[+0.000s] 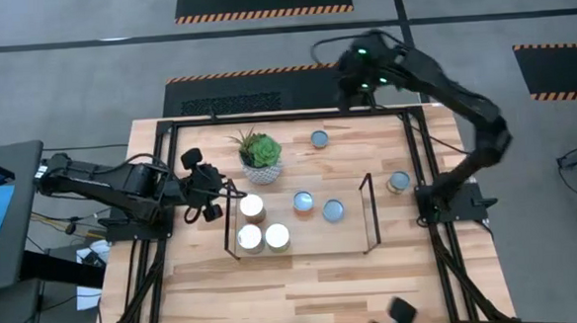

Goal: Pick and place cans onto a shelf
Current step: Put the canned pineapple rings on the shelf

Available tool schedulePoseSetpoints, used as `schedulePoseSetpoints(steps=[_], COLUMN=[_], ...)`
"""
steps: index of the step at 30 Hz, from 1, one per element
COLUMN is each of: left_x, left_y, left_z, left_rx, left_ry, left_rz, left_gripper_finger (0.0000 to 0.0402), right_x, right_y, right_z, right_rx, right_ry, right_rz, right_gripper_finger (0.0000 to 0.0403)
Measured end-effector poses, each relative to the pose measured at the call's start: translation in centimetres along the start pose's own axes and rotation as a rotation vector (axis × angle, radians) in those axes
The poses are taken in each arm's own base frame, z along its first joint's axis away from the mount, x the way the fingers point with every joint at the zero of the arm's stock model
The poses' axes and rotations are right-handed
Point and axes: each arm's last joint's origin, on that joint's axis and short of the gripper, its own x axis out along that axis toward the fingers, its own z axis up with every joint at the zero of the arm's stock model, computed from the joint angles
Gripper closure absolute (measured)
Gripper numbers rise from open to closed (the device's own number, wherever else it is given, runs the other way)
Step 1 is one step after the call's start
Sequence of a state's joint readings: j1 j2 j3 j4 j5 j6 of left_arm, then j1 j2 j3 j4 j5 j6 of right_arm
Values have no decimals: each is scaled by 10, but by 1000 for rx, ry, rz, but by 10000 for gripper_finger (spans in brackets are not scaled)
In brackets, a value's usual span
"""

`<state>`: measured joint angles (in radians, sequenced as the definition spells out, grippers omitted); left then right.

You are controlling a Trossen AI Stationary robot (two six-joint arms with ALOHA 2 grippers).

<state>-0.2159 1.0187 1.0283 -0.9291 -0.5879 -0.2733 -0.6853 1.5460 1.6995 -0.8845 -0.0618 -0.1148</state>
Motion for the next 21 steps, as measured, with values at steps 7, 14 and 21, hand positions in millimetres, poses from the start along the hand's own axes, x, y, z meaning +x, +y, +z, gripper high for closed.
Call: schedulePoseSetpoints(steps=[7, 14, 21], left_x=[0, 0, 0], left_y=[1, 1, 1], left_z=[0, -1, -2], left_rx=[-3, 3, 2], left_ry=[1, 10, 20], left_rz=[2, 2, 4], left_gripper_finger=[333, 333, 333], right_x=[77, 141, 194], right_y=[-3, 18, 24], right_z=[4, -24, -46], right_rx=[-80, -208, -156], right_ry=[205, 460, 563], right_rz=[63, 185, 186], right_gripper_finger=[369, 338, 305])
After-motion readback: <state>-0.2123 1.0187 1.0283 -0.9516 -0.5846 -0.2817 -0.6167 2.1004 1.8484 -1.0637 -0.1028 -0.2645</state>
